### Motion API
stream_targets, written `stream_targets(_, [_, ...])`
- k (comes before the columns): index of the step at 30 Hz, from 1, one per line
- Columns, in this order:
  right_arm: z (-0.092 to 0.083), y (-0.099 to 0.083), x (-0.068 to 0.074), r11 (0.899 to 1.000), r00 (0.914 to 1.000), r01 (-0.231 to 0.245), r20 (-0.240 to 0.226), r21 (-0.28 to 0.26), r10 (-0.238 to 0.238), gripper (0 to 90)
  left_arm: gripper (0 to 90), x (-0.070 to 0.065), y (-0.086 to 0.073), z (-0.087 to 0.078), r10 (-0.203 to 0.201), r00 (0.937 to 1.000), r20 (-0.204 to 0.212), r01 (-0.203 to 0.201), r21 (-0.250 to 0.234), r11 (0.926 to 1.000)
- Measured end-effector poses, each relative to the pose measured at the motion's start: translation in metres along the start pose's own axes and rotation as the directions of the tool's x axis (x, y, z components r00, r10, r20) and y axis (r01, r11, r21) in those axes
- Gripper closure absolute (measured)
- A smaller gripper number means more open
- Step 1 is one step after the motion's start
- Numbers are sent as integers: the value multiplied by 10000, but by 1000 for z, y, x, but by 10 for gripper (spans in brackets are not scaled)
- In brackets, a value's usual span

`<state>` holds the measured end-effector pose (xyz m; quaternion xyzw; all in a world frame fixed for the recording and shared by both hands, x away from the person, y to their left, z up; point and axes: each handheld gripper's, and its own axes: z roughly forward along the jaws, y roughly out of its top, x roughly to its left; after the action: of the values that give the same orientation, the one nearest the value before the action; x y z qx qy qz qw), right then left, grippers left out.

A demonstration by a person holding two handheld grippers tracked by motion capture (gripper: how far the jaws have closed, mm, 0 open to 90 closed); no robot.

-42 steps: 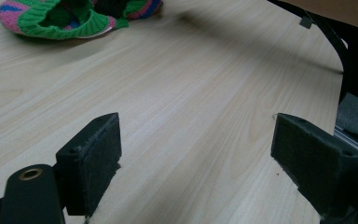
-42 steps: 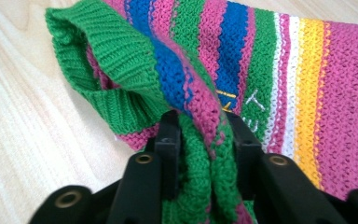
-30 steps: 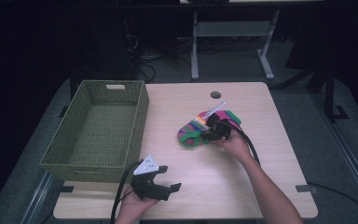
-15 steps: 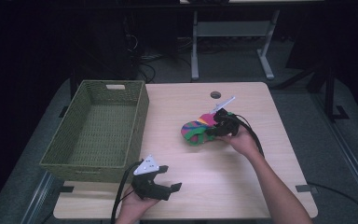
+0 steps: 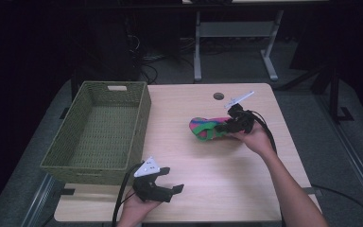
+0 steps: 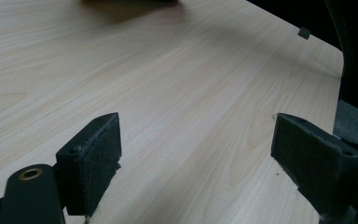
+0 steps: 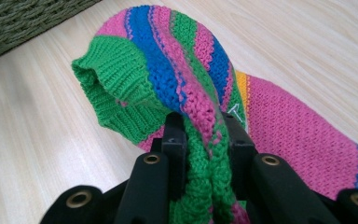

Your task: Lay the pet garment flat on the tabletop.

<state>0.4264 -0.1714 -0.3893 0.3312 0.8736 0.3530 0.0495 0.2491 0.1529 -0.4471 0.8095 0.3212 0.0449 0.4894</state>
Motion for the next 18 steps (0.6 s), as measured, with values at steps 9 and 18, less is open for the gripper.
stream_targets(9, [-18,9,7,9991,9995,280,-134,-322,-284,748,159,2,1,-2,-202,9997,152,207,-318,9993])
stream_targets(18, [-34,14,13,9975,9980,438,-423,-563,-462,748,166,0,5,-5,103,9999,-12,-104,-569,9983])
